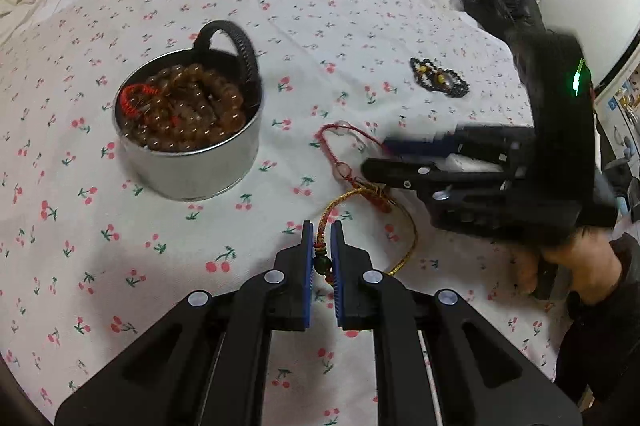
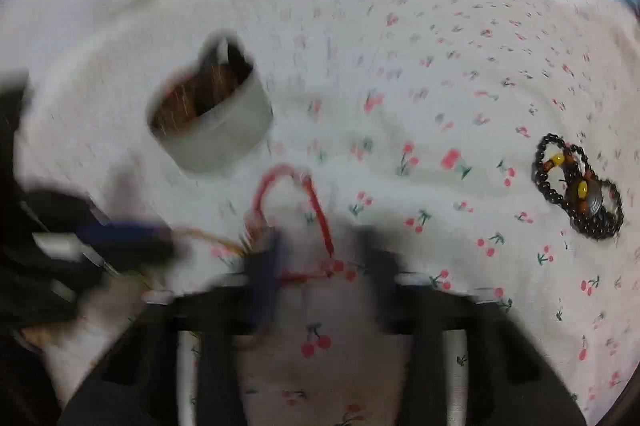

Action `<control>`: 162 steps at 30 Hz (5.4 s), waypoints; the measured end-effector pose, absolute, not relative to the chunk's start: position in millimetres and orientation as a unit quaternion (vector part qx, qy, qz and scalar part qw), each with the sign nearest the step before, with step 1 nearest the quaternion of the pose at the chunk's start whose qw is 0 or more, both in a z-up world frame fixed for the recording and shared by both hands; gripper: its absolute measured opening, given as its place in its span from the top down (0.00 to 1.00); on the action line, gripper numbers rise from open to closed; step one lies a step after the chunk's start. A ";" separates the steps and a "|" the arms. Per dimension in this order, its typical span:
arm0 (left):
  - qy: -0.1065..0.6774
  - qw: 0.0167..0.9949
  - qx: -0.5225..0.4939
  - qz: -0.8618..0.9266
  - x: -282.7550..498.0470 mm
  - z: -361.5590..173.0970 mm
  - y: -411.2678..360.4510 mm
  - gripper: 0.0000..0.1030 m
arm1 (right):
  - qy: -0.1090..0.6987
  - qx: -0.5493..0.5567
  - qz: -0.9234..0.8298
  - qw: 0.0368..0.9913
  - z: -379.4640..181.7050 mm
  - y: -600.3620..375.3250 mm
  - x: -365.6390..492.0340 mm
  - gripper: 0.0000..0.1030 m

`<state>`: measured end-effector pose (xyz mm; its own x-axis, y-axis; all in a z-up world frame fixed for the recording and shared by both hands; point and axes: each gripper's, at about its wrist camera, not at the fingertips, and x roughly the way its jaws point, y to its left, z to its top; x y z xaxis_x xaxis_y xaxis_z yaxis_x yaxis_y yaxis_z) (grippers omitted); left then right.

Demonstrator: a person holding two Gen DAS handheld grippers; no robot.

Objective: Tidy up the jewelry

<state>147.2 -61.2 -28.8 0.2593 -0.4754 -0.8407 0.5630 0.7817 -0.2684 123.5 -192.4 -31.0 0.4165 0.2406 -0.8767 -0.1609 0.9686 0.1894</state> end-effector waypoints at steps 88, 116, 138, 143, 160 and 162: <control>0.520 0.796 -0.161 -0.263 248.0 -30.9 34.6 0.89 | 0.459 -0.003 0.201 0.865 27.0 -116.0 162.7 0.38; 0.362 0.919 -0.023 -0.154 206.0 33.0 1.5 0.46 | 0.448 0.066 0.180 0.873 32.1 -156.5 161.0 0.29; 0.319 0.941 0.075 -0.085 130.4 69.7 -1.3 0.07 | 0.436 0.081 0.135 0.886 40.7 -155.5 112.8 0.15; 0.326 0.939 0.070 -0.087 131.3 68.5 -0.7 0.07 | 0.432 0.082 0.137 0.888 43.3 -154.9 112.2 0.14; 0.324 0.939 0.078 -0.081 129.2 67.1 -6.2 0.07 | 0.432 0.086 0.138 0.887 44.7 -154.7 111.7 0.14; 0.325 0.939 0.077 -0.081 129.4 66.8 -6.1 0.07 | 0.432 0.086 0.138 0.887 44.8 -154.4 111.5 0.14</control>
